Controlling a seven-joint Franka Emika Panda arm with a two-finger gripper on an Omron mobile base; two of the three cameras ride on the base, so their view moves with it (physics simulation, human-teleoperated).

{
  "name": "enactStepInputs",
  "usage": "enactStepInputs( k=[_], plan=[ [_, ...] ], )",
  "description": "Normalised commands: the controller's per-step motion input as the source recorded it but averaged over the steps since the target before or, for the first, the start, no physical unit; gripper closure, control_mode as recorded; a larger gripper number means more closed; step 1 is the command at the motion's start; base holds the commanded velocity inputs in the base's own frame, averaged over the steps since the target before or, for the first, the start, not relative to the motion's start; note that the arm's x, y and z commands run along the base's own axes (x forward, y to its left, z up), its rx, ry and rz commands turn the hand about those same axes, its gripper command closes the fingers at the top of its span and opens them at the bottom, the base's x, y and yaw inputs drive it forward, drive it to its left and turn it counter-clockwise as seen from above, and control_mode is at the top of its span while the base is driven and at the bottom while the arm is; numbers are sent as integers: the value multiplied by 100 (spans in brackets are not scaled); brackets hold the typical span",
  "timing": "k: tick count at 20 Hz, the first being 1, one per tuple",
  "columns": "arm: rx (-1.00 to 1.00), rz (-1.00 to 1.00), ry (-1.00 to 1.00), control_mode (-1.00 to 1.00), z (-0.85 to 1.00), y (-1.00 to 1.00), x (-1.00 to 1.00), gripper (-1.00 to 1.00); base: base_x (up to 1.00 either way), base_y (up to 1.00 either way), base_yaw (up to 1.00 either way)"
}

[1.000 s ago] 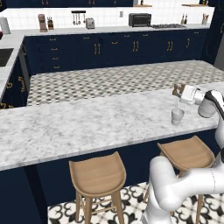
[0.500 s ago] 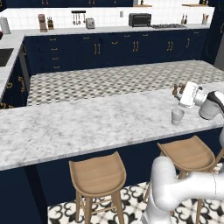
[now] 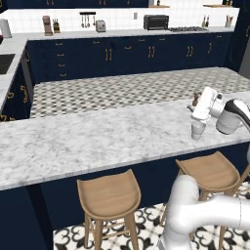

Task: Take a straw from the drawer in front and place it inside the glass cup on the dining counter.

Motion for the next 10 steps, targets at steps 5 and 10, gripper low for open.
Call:
enactStepInputs(
  k=[5, 10],
  plan=[
    [-10, -7, -4, -100, 39, 50, -23, -100, 0, 0, 0],
    [-9, -6, -2, -100, 35, 48, -23, -100, 0, 0, 0]
  ],
)
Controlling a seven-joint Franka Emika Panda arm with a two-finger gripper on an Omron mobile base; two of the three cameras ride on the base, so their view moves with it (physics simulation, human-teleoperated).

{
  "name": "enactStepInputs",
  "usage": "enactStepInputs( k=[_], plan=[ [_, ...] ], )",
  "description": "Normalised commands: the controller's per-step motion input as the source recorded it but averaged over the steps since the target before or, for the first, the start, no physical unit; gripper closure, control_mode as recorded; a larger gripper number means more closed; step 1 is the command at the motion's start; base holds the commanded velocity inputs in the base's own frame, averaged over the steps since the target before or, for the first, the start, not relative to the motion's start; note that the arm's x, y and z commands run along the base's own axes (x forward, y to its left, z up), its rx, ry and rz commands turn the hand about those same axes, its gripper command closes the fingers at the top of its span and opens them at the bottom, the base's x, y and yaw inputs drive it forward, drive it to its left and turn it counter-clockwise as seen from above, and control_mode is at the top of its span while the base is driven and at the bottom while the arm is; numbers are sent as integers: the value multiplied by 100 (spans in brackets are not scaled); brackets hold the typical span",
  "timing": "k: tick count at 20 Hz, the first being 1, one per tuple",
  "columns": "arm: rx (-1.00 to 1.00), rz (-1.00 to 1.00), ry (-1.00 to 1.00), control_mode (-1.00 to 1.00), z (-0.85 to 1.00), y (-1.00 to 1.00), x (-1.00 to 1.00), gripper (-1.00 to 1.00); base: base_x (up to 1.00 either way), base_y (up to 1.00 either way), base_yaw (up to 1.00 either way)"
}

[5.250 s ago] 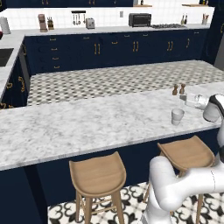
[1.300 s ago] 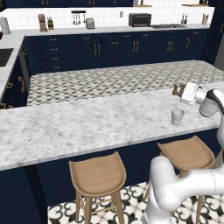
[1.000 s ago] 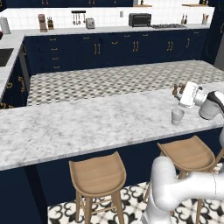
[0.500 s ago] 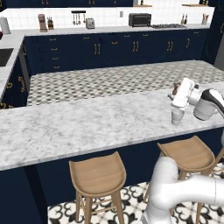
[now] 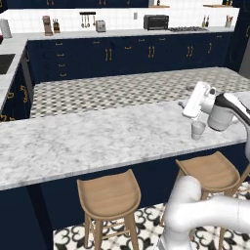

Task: Take a straw from the drawer in front and place it inside the glass cup on the dining counter.

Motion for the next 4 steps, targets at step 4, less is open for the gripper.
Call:
enactStepInputs(
  k=[4],
  plan=[
    [-10, -7, -1, -100, 40, 45, -22, -100, 0, 0, 0]
  ],
)
